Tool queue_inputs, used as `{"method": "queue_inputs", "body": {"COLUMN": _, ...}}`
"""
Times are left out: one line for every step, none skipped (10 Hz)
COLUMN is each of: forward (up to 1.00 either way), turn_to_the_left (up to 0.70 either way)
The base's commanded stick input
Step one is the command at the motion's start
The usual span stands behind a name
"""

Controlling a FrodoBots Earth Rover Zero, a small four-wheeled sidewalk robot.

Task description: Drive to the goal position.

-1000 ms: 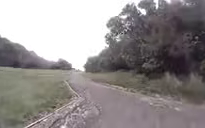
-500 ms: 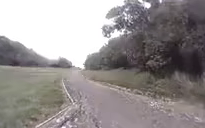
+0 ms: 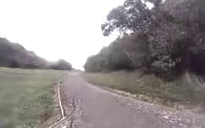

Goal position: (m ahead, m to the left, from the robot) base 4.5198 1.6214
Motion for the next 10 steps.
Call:
{"method": "queue_inputs", "body": {"forward": 0.85, "turn_to_the_left": 0.03}}
{"method": "queue_inputs", "body": {"forward": 0.85, "turn_to_the_left": 0.21}}
{"method": "queue_inputs", "body": {"forward": 0.85, "turn_to_the_left": 0.15}}
{"method": "queue_inputs", "body": {"forward": 0.85, "turn_to_the_left": 0.00}}
{"method": "queue_inputs", "body": {"forward": 0.85, "turn_to_the_left": 0.00}}
{"method": "queue_inputs", "body": {"forward": 0.85, "turn_to_the_left": 0.08}}
{"method": "queue_inputs", "body": {"forward": 0.85, "turn_to_the_left": 0.26}}
{"method": "queue_inputs", "body": {"forward": 0.85, "turn_to_the_left": 0.27}}
{"method": "queue_inputs", "body": {"forward": 0.85, "turn_to_the_left": 0.27}}
{"method": "queue_inputs", "body": {"forward": 0.85, "turn_to_the_left": 0.27}}
